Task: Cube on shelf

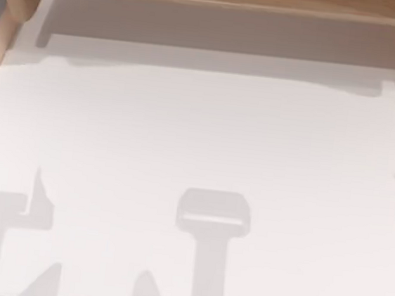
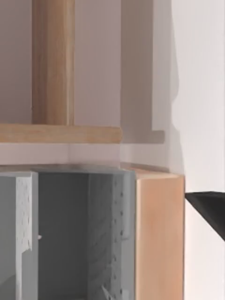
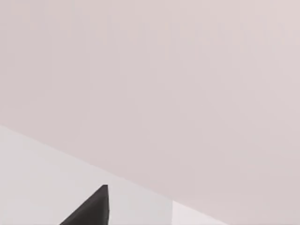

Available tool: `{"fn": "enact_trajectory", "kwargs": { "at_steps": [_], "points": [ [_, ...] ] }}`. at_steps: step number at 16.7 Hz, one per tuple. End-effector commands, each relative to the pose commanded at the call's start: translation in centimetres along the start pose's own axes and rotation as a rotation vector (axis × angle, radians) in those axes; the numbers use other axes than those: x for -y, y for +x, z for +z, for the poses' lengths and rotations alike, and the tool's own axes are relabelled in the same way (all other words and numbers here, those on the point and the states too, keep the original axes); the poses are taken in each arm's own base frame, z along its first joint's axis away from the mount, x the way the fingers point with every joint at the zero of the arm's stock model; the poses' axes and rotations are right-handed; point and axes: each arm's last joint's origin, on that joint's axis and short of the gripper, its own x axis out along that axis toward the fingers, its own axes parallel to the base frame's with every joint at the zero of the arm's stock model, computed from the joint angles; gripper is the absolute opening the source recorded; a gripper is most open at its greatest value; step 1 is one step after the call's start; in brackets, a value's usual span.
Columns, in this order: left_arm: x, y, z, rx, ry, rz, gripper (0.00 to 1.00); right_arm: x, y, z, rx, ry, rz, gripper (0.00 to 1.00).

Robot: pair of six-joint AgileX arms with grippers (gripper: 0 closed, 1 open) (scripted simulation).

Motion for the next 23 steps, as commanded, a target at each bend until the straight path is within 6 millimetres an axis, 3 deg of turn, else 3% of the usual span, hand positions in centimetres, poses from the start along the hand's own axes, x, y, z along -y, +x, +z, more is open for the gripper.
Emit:
{"fn": "enact_trajectory", "kwargs": {
  "at_steps": [5,8,11,14,17,23],
  "points": [
    [0.0,0.0,0.0,0.000,0.000,0.000,1.00,2.1,0.3,9.7,-0.074,0.175,0.278,1.00],
    [0.0,0.0,0.0,0.000,0.000,0.000,1.00,1.1,-0.9,14.7,-0.149,0.252,0.458,1.00],
    [0.0,0.0,0.0,0.000,0.000,0.000,1.00,-1.1,-1.8,18.1,-0.255,0.305,0.629,1.00],
    [0.0,0.0,0.0,0.000,0.000,0.000,1.00,-3.6,-2.3,20.1,-0.367,0.332,0.767,1.00],
    [0.0,0.0,0.0,0.000,0.000,0.000,1.00,-5.5,-2.1,20.8,-0.452,0.344,0.848,1.00],
    [0.0,0.0,0.0,0.000,0.000,0.000,1.00,-5.7,-2.0,20.6,-0.467,0.350,0.858,1.00]
  ]
}}
